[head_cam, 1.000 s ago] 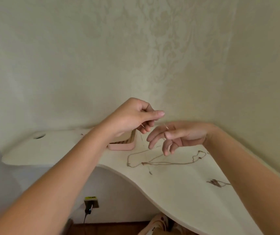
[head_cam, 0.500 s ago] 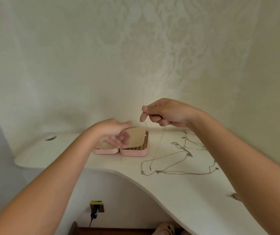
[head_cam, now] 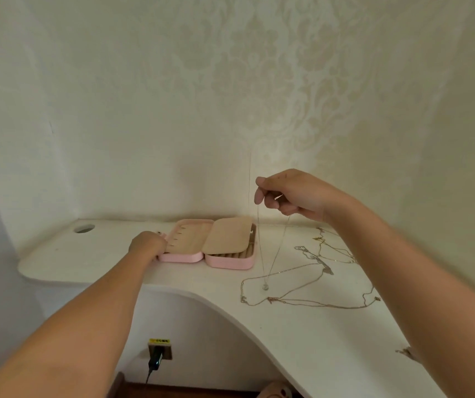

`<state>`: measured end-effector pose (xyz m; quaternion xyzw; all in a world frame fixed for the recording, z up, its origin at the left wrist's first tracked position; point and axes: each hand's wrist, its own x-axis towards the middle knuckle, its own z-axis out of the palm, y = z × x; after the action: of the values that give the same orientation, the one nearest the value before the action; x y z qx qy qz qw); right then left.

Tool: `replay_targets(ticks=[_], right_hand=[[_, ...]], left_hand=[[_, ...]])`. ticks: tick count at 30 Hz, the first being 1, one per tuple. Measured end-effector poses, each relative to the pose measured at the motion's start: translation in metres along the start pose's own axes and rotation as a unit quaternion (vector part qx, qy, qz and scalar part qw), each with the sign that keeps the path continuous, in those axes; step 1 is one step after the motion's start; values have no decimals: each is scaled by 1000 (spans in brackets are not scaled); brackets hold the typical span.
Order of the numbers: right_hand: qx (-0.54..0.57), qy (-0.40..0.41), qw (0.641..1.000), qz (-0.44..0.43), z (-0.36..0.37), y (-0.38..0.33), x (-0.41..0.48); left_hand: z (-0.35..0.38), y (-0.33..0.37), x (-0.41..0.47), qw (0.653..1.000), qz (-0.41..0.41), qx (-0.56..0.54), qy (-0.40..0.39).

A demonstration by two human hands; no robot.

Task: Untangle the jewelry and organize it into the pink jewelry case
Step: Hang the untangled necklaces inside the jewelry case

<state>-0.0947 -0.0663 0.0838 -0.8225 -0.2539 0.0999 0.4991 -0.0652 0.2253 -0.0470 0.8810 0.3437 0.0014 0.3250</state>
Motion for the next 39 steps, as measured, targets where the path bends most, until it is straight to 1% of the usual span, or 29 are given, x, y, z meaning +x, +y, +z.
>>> replay_targets(ticks=[3,6,7,8,9,10,12,14,16,18,20,22,25,29,31,36,37,39], right_hand=[[5,1,1000,5,-3,6,0],[36,19,999,-4,-5,13,-2],[48,31,998,-11,-6,15,-3],[60,44,997,-20,-8,15,-5],[70,58,995,-29,-10,14,-7],[77,70,994,-39,-14,12,-10],[85,91,990,-60,-21,4,-17],[89,113,986,-85,-30,-5,-26],[73,151,980,-109,-38,-17,-35],[48,202,970,-125,-46,-29,-49],[34,247,960,-131,-53,-42,-66],[13,262,956,-131,-61,-53,-87],[-33,232,965,-117,-68,-62,-119],[-103,172,977,-69,-59,-45,-153],[-138,158,977,-29,-53,-26,-162],[-216,141,962,91,-49,25,-172],[-219,139,960,109,-46,32,-174],[-190,132,965,127,-39,43,-177]], left_hand=[[6,10,2,999,-7,-39,13],[12,16,1,987,-44,-154,-15],[13,16,0,981,-38,-192,-11],[13,20,0,966,-40,-255,5],[11,23,-3,949,-21,-315,14],[8,26,-5,943,15,-332,25],[-5,34,-8,909,56,-412,28],[-23,46,-15,885,77,-457,36],[-42,66,-31,868,121,-481,28],[-55,86,-54,858,167,-485,-2],[-58,103,-81,863,211,-456,-45],[-53,116,-107,869,251,-418,-89],[-30,127,-146,872,300,-357,-151],[14,130,-191,851,332,-325,-245],[35,128,-207,842,333,-317,-281],[74,119,-224,847,294,-319,-309],[80,116,-224,849,290,-319,-306],[90,111,-222,856,283,-316,-294]])
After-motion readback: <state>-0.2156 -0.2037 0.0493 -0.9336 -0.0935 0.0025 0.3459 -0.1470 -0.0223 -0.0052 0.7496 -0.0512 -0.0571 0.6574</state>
